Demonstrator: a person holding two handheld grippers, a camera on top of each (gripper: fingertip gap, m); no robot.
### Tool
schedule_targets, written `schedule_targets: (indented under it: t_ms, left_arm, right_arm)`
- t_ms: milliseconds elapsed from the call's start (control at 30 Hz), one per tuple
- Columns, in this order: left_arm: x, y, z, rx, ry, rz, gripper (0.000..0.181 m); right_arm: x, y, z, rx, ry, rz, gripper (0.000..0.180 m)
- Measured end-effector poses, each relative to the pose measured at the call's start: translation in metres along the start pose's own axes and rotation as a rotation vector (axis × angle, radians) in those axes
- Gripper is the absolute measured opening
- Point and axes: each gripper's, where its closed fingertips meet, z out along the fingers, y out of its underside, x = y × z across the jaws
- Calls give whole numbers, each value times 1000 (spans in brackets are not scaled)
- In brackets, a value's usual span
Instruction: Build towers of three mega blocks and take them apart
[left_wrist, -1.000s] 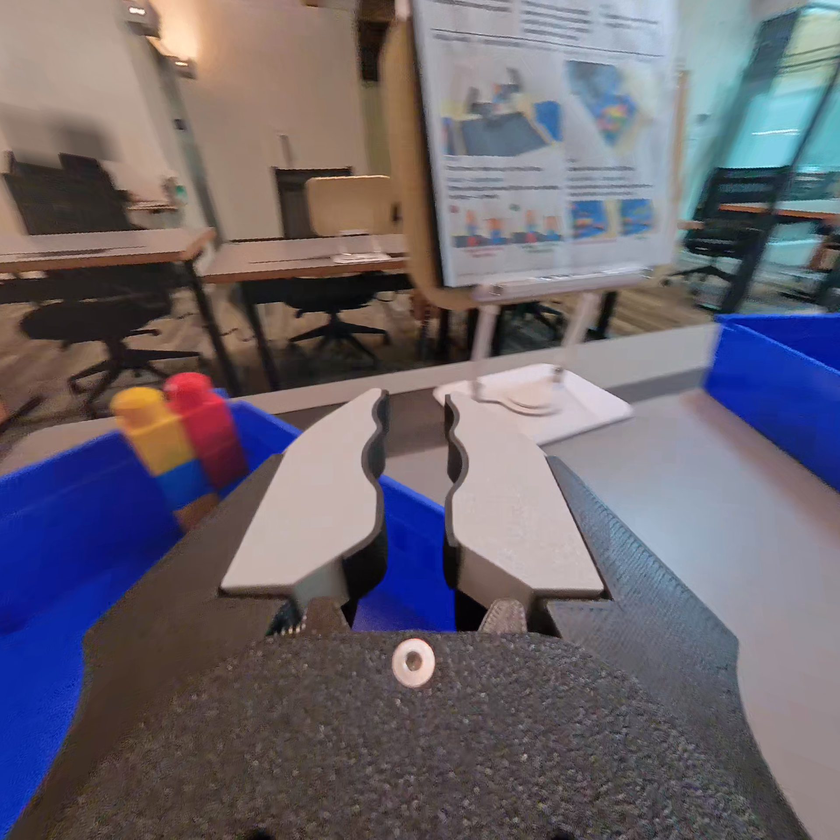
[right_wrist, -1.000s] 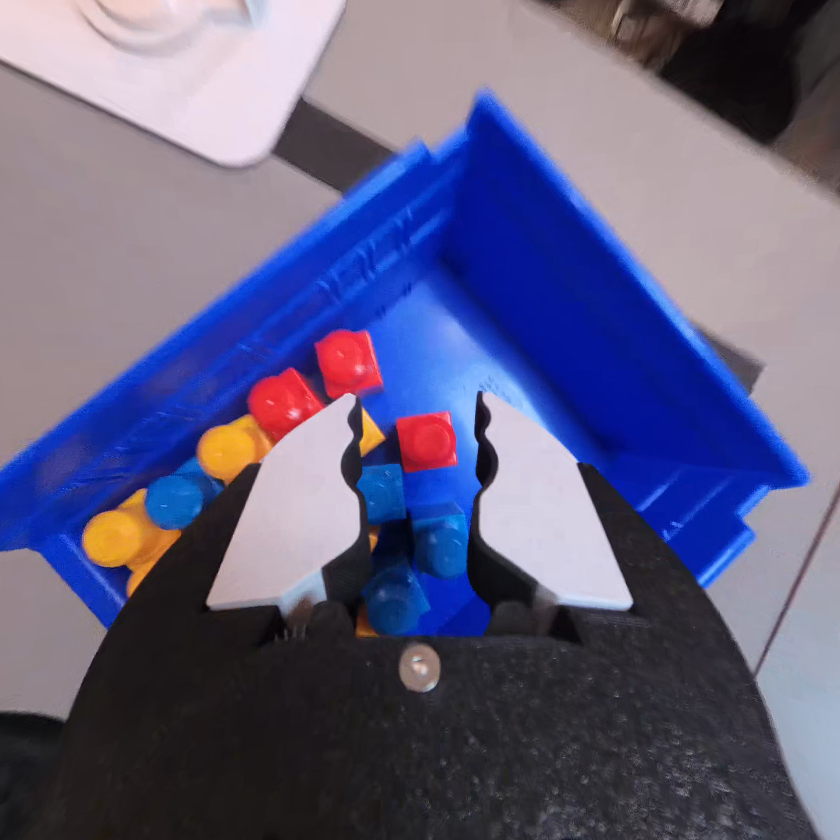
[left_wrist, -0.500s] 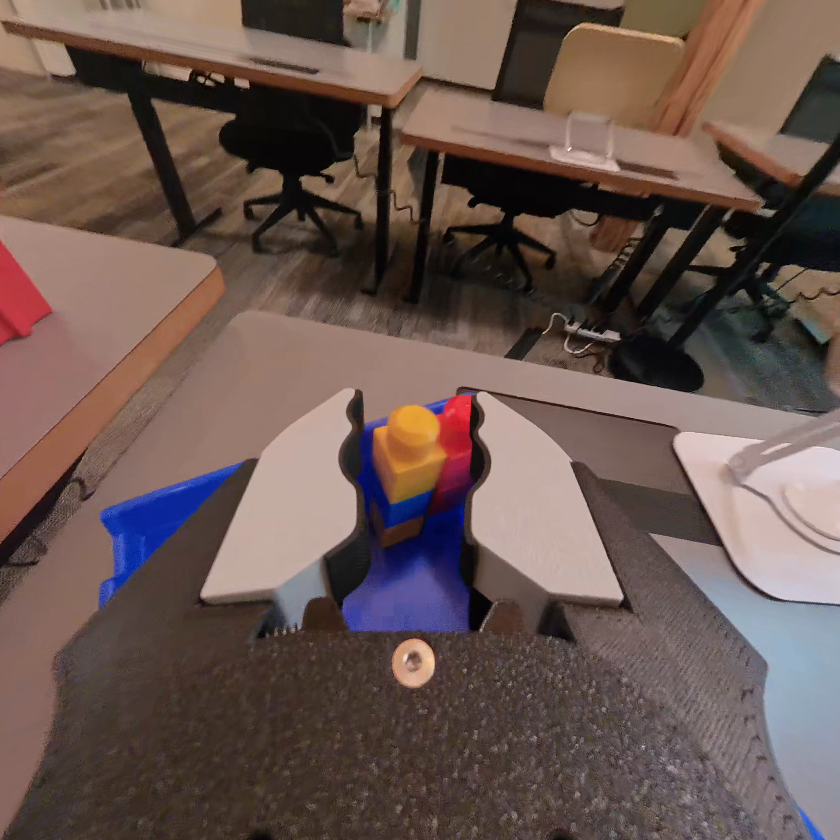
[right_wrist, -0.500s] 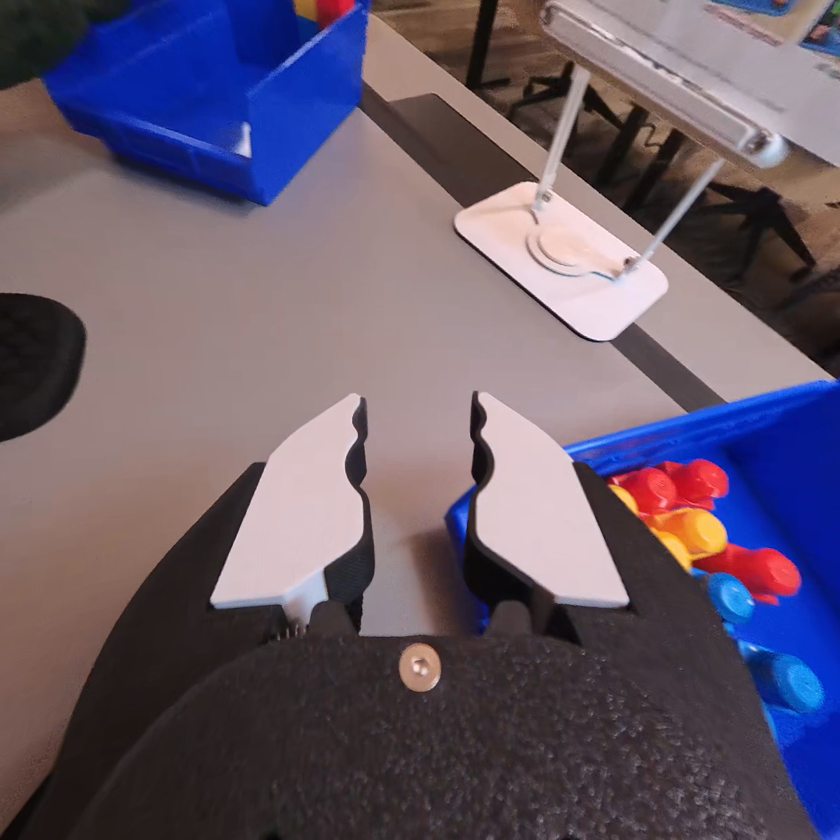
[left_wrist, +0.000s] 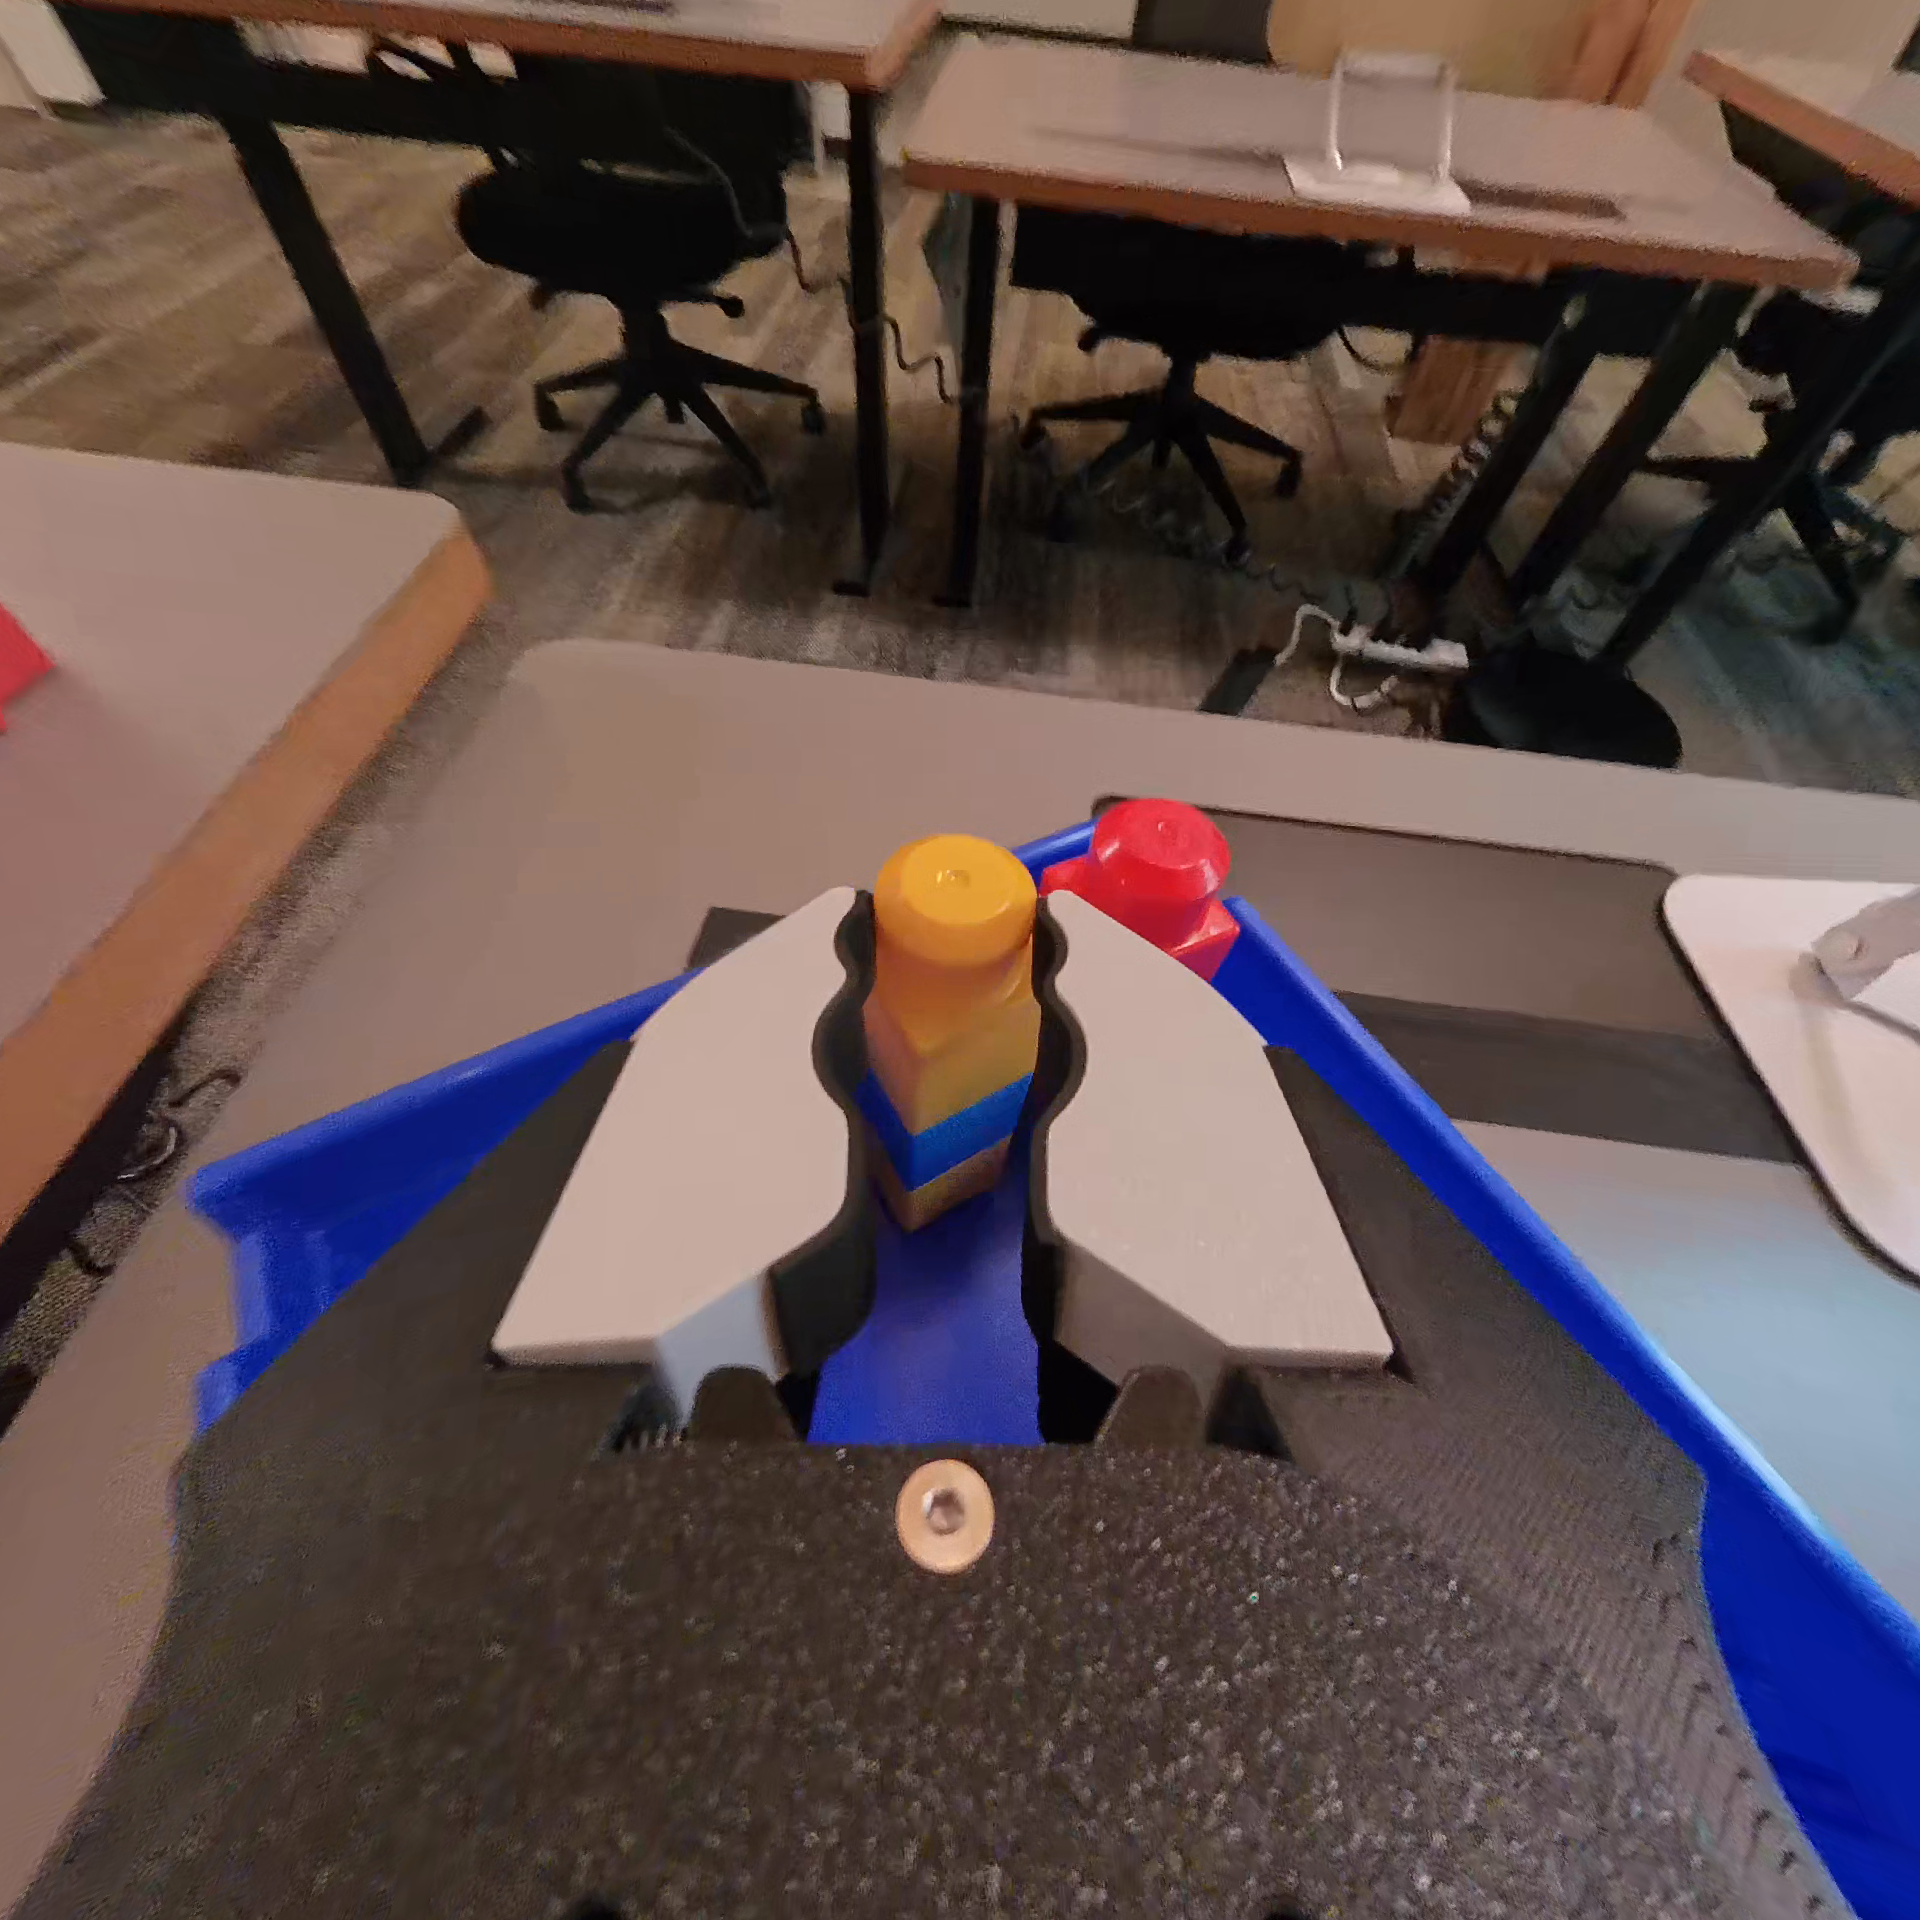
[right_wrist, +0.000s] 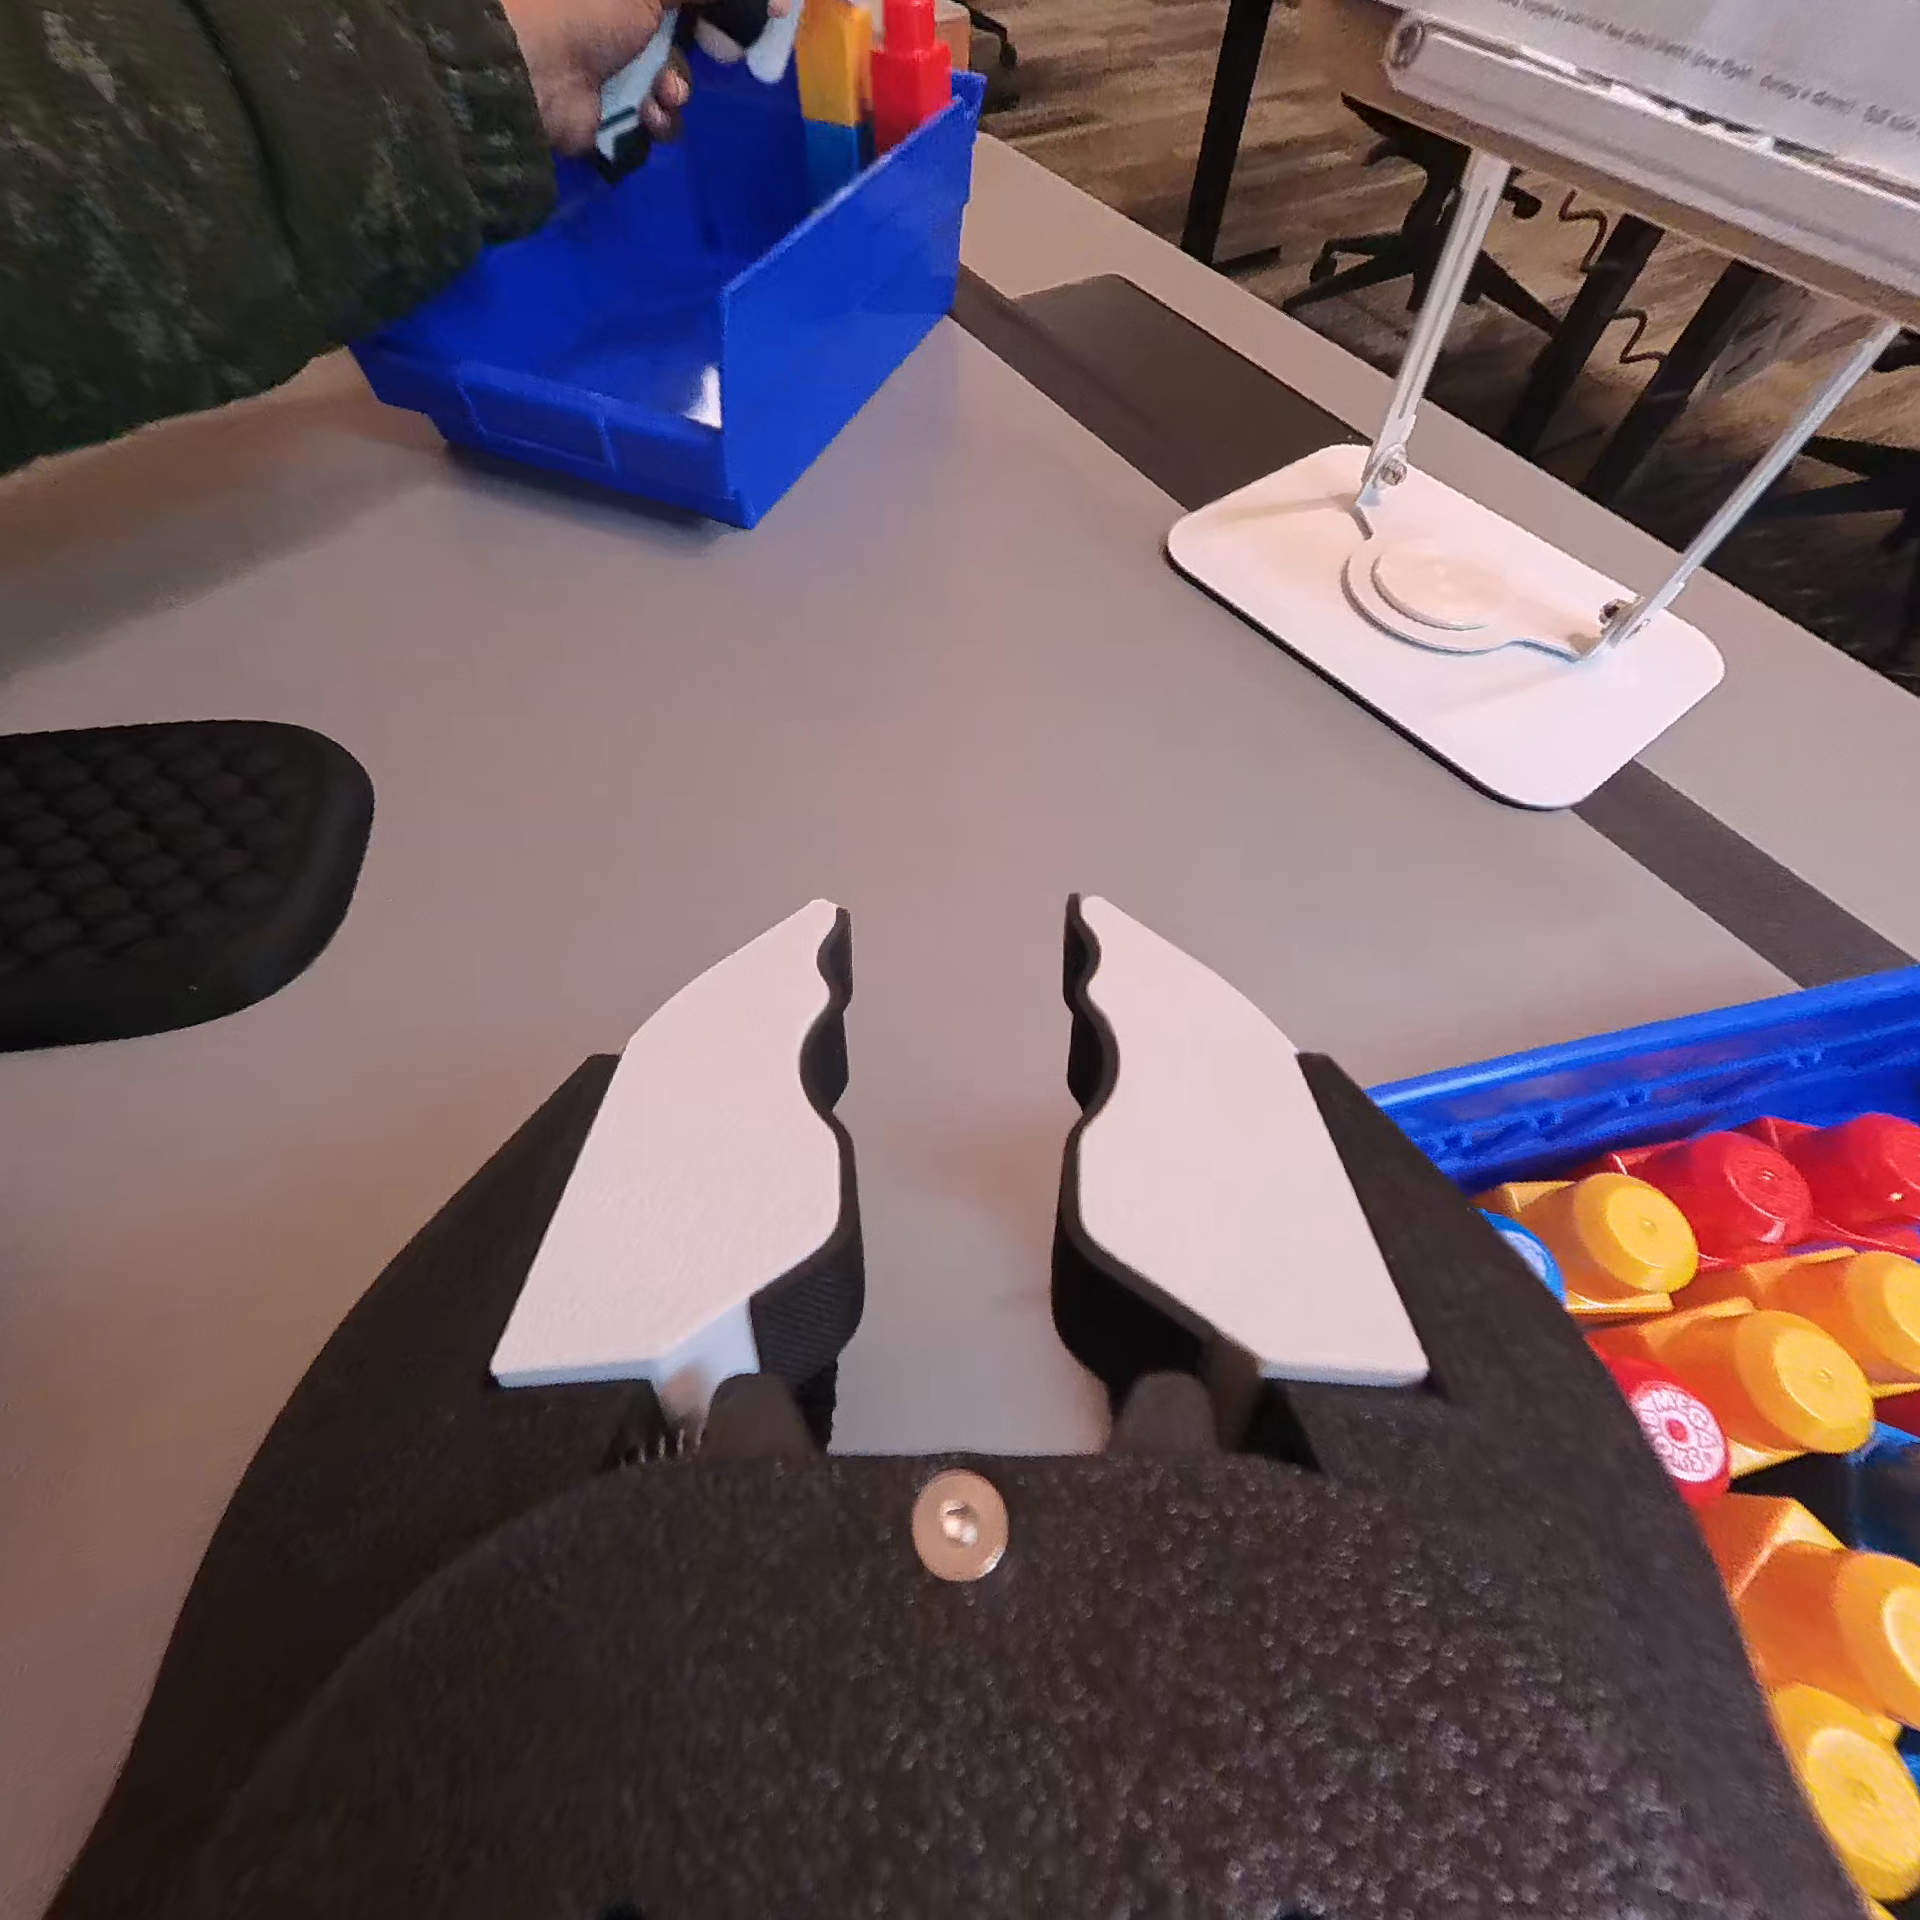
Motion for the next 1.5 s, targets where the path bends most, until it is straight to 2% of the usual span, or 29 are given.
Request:
schedule_targets:
  t_ms: [133,267,333,467,633,733,767,800,900,1067,1133,1200,1333,1400,1500]
  left_arm:
    - [17,-40,-53,153,-1,35,29]
    - [107,-64,-134,255,297,152,29]
    - [162,-54,-176,255,489,213,28]
    - [261,-7,-256,234,796,344,28]
    - [330,44,-309,221,989,380,28]
    - [347,57,-321,205,1080,329,29]
    - [349,58,-324,235,1108,337,29]
    - [348,57,-327,268,1146,333,29]
    - [339,58,-331,309,1278,319,55]
    - [344,105,-335,194,1510,370,63]
    - [354,121,-337,174,1519,418,56]
    - [360,130,-340,179,1509,482,39]
    - [354,138,-332,124,1460,546,36]
    - [348,147,-323,89,1418,610,37]
    - [341,162,-317,27,1404,655,36]
  right_arm:
    - [-15,-19,-3,50,-15,-42,38]
    - [-38,-48,3,110,-37,-110,42]
    - [-48,-62,10,128,-21,-155,44]
    - [-69,-87,31,156,6,-219,48]
    - [-89,-88,69,128,36,-237,56]
    - [-91,-79,82,154,43,-238,38]
    - [-91,-78,81,182,31,-234,37]
    - [-94,-79,79,215,-15,-227,37]
    - [-105,-88,61,352,-221,-159,37]
    - [-118,-104,25,541,-520,-11,37]
    - [-124,-104,23,557,-566,6,37]
    - [-134,-99,28,533,-602,-5,37]
    - [-133,-89,34,454,-583,-49,37]
    - [-126,-92,29,449,-563,-56,43]
    - [-111,-94,20,428,-469,-128,47]
